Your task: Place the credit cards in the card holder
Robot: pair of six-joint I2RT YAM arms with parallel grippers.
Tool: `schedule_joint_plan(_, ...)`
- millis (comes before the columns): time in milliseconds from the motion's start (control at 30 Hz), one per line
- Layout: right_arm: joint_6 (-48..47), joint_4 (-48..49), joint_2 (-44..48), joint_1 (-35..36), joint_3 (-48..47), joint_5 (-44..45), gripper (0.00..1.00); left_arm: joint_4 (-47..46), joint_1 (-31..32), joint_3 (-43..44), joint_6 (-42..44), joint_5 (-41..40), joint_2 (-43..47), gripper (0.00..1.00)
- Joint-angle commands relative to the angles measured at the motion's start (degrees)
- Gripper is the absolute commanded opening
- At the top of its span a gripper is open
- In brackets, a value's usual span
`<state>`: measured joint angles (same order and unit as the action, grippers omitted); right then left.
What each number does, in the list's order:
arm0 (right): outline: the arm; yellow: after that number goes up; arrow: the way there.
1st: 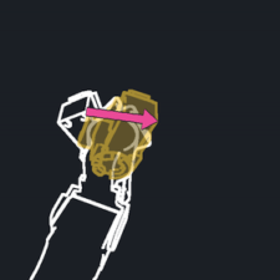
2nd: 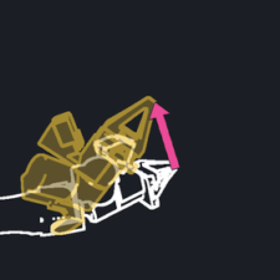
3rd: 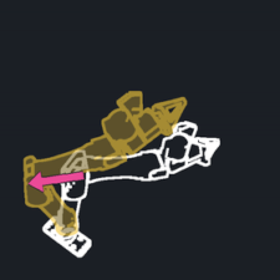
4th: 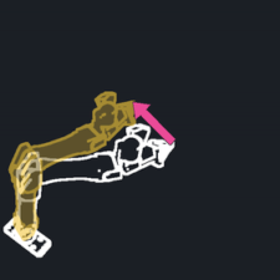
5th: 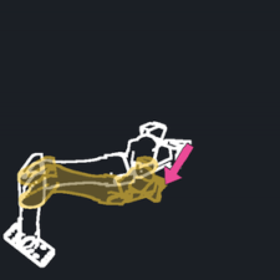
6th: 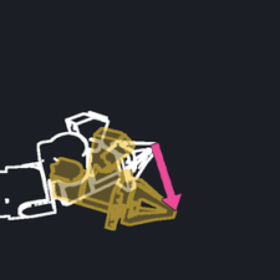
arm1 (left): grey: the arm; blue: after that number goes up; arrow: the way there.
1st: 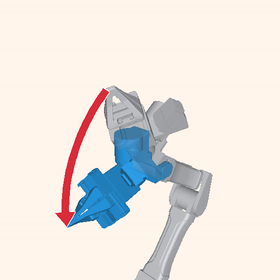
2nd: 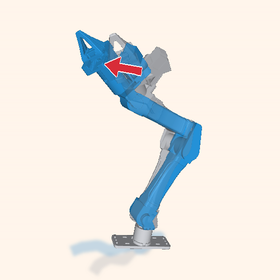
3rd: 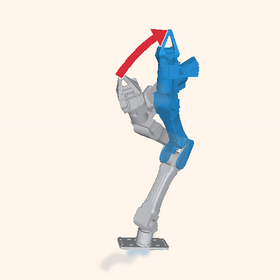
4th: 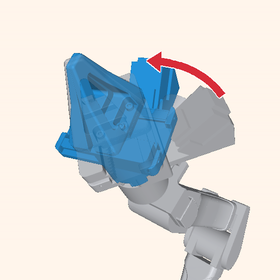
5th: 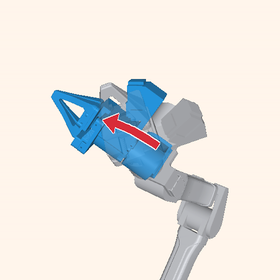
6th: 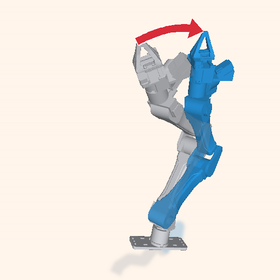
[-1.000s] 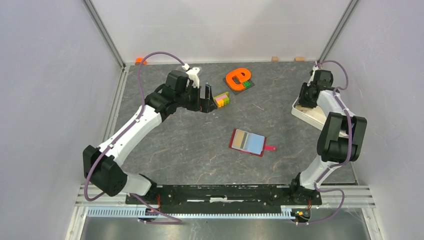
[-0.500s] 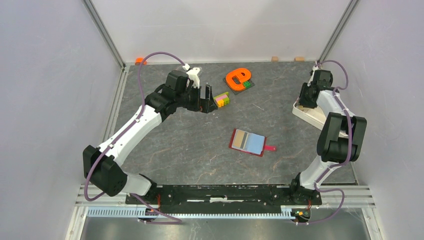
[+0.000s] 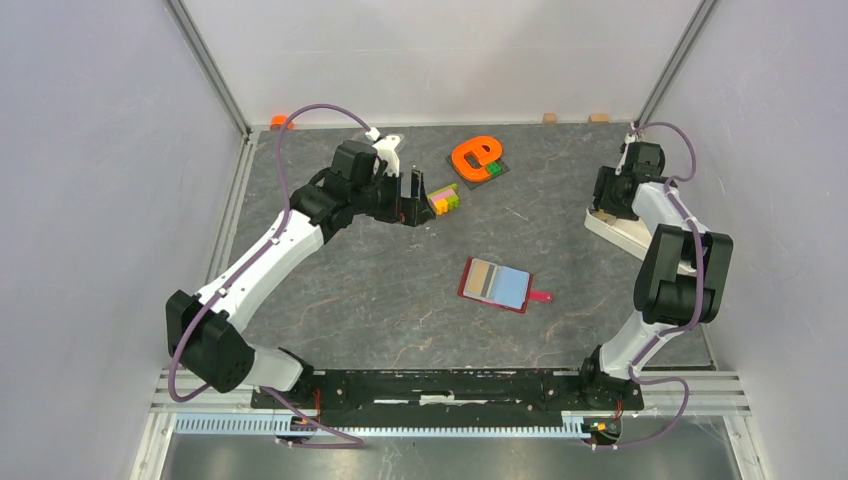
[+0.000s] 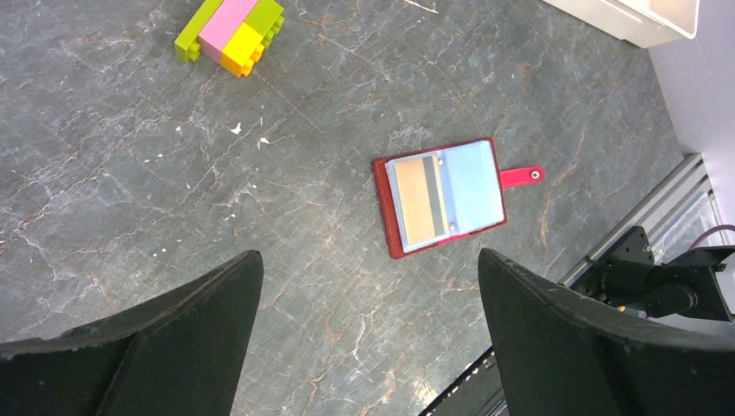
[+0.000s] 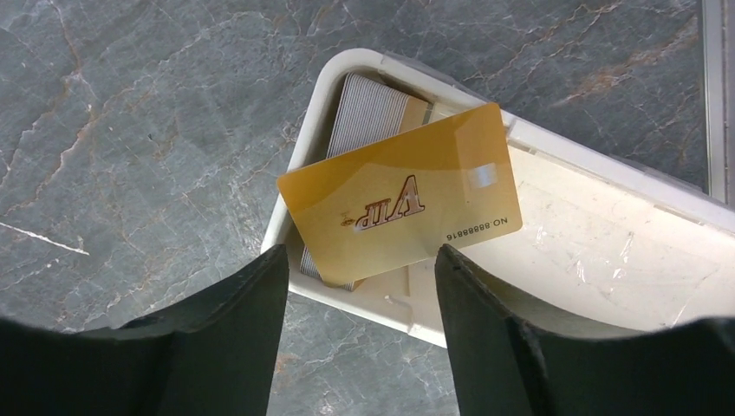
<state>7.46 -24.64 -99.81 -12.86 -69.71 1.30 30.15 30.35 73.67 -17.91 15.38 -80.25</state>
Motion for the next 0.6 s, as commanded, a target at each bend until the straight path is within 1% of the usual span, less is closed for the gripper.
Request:
schedule_joint_plan(0, -0.2, 2.6, 2.4, -0.1, 0.9, -1.1, 0.70, -1.1, -0.3, 0.6, 0.6, 1.1, -0.4, 1.00)
schedule_joint_plan(167, 0.3, 2.2, 5.8, -0.3, 1.1, -1.1, 0.80, -1.1, -0.3, 0.5, 0.7, 1.1, -0.3, 1.00)
schedule_joint_plan(267, 0.9, 2.7, 7.5, -2.1, 2.1, -1.1, 0.86, -1.1, -0.2, 0.5, 0.7, 1.1, -0.3, 1.00)
schedule_joint_plan(400, 3.5, 7.4, 8.6, -7.4, 6.7, -10.5, 0.90, -1.1, -0.3, 0.6, 0.8, 1.0, -0.4, 1.00)
schedule_joint_plan(567, 7.4, 15.7, 8.5, -12.1, 12.2, -20.9, 0.89, -1.1, -0.3, 0.4, 0.8, 0.8, -0.5, 1.00)
